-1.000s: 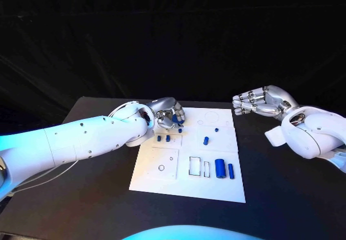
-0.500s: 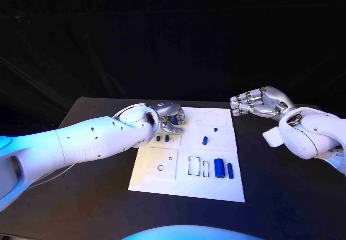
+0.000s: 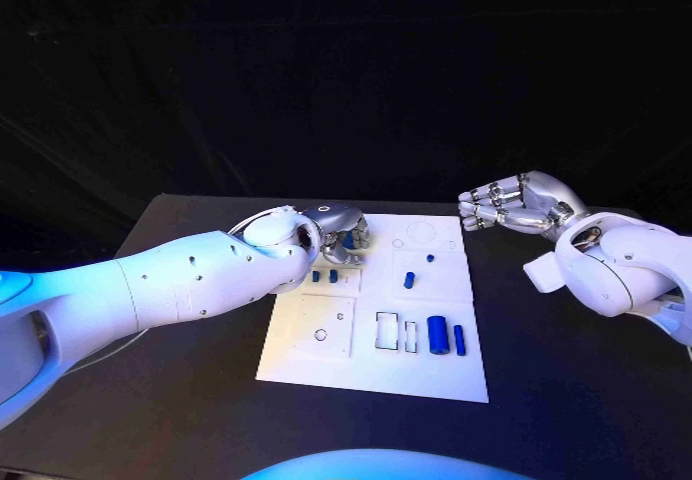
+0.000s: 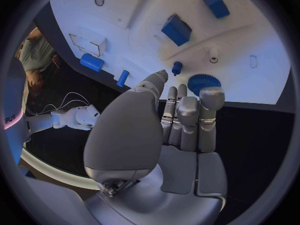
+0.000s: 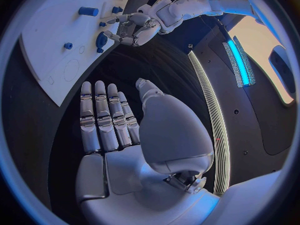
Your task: Assemble the parts on the task board
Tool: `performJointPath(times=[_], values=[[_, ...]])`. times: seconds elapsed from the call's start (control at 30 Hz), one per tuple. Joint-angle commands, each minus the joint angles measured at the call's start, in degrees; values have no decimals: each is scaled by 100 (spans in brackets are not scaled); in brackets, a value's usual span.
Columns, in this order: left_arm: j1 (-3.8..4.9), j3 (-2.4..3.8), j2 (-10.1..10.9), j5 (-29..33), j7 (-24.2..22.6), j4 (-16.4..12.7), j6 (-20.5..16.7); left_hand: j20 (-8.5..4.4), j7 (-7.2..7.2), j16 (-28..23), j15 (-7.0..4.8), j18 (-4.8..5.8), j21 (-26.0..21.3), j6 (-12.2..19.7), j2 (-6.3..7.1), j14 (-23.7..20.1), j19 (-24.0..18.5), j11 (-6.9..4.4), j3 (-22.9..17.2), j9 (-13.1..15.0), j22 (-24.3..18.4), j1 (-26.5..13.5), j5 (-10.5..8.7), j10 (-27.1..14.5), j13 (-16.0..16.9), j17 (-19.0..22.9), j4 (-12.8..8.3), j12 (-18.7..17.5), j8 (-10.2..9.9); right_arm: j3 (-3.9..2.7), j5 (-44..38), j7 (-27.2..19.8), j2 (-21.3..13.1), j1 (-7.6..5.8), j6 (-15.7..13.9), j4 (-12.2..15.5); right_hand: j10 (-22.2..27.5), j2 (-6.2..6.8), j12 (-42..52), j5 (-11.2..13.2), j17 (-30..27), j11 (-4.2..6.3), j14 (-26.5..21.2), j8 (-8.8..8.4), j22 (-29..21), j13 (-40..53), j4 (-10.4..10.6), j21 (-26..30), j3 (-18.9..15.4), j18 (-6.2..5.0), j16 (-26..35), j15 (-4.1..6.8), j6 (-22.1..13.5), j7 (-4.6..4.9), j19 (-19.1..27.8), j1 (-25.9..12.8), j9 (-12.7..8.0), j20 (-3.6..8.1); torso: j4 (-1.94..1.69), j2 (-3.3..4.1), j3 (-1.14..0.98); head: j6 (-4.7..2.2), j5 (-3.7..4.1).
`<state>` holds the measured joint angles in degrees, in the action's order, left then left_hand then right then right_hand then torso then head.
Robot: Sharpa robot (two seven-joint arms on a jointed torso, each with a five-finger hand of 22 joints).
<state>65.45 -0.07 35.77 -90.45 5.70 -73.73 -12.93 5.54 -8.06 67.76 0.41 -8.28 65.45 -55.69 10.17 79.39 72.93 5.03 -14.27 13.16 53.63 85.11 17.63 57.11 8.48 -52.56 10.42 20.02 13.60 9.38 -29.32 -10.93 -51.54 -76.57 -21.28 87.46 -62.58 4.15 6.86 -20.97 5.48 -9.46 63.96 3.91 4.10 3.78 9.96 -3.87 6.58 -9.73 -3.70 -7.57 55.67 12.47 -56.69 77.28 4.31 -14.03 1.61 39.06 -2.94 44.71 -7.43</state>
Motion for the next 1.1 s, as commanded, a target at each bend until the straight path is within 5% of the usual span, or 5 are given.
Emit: performJointPath(times=[0.03, 1.1], values=[[-2, 3, -43, -108, 140, 37, 283, 0, 0, 28, -4, 97, 25, -57, 0, 51, 52, -7, -44, -18, 22, 41, -14, 51, -14, -7, 8, -18, -37, -2, -52, -50, 6, 2, 40, 10, 39, -29, 31, -40, -8, 18, -3, 13, -8, -8, -35, 9, -6, -89, -1, 13, 25, -2, 39, 19, 6, -13, -7, 0, 4, -1, 6], [-69, 4, -206, 57, 67, 312, 445, -28, 45, 292, -58, 164, 396, -395, -108, 87, 154, -77, -403, -204, 470, 164, -31, 492, -224, -85, -93, -203, -215, -3, -52, -51, 48, 1, 75, -2, 41, -39, 39, -48, -10, 18, 0, 14, -11, -8, -35, 8, -4, -90, -3, 13, 28, -2, 40, 19, 6, -13, -11, -5, 4, 44, 0]])
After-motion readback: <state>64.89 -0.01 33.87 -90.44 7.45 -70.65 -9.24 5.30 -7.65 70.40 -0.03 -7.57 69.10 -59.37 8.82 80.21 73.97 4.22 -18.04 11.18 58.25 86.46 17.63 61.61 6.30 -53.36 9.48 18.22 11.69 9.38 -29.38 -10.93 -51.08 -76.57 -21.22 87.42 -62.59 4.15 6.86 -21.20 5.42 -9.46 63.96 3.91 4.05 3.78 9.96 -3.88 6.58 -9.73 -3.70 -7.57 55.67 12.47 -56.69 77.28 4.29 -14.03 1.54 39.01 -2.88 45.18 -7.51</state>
